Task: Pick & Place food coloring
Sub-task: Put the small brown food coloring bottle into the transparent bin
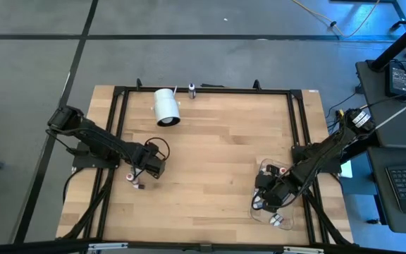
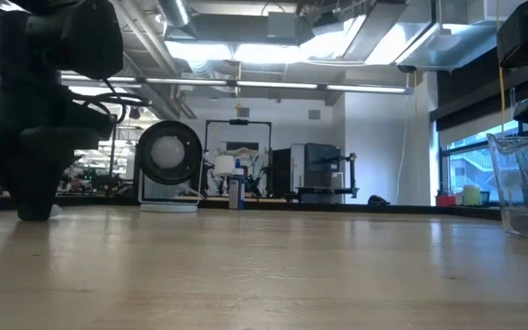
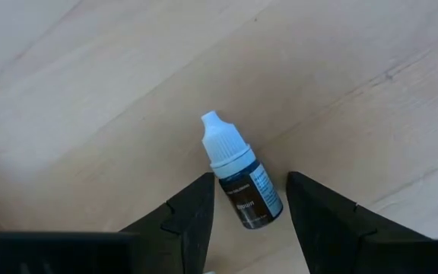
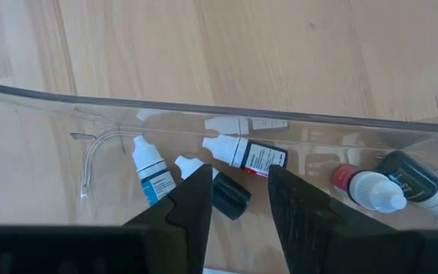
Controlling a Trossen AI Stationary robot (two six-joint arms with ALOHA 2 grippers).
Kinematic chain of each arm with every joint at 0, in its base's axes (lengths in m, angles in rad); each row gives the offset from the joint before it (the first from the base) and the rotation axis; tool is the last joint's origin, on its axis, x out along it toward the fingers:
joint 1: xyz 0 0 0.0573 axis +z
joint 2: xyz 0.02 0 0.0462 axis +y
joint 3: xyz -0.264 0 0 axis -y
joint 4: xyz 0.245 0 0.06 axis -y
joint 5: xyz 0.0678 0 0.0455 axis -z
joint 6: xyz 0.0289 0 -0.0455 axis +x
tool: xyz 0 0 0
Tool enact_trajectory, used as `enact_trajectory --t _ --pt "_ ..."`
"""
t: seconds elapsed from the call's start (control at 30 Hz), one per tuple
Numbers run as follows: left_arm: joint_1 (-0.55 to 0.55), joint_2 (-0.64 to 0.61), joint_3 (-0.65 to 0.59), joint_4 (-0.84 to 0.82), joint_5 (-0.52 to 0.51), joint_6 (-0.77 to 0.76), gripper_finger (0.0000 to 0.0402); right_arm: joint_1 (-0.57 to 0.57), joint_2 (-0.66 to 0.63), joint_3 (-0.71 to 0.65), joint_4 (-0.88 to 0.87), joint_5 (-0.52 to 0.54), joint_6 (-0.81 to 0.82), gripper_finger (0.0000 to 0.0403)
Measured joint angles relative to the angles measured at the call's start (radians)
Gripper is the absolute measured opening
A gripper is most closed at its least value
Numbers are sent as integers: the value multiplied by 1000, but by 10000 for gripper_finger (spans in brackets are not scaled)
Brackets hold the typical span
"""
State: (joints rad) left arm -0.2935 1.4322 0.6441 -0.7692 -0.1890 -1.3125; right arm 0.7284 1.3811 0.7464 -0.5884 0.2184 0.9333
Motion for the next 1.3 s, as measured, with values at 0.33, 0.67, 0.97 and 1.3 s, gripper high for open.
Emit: enact_trajectory --t 0.33,0.67,0.97,1.3 --pt "0 0 0 19 8 -1 100 0 0 0 0 -3 0 132" --pt "1 -2 19 50 -34 133 67 0 -4 62 -28 -79 -24 132" --pt "0 -3 114 431 -55 389 68 -9 -4 117 134 151 -353 132" --pt "0 6 115 940 -54 712 70 -21 -4 117 504 201 -853 132"
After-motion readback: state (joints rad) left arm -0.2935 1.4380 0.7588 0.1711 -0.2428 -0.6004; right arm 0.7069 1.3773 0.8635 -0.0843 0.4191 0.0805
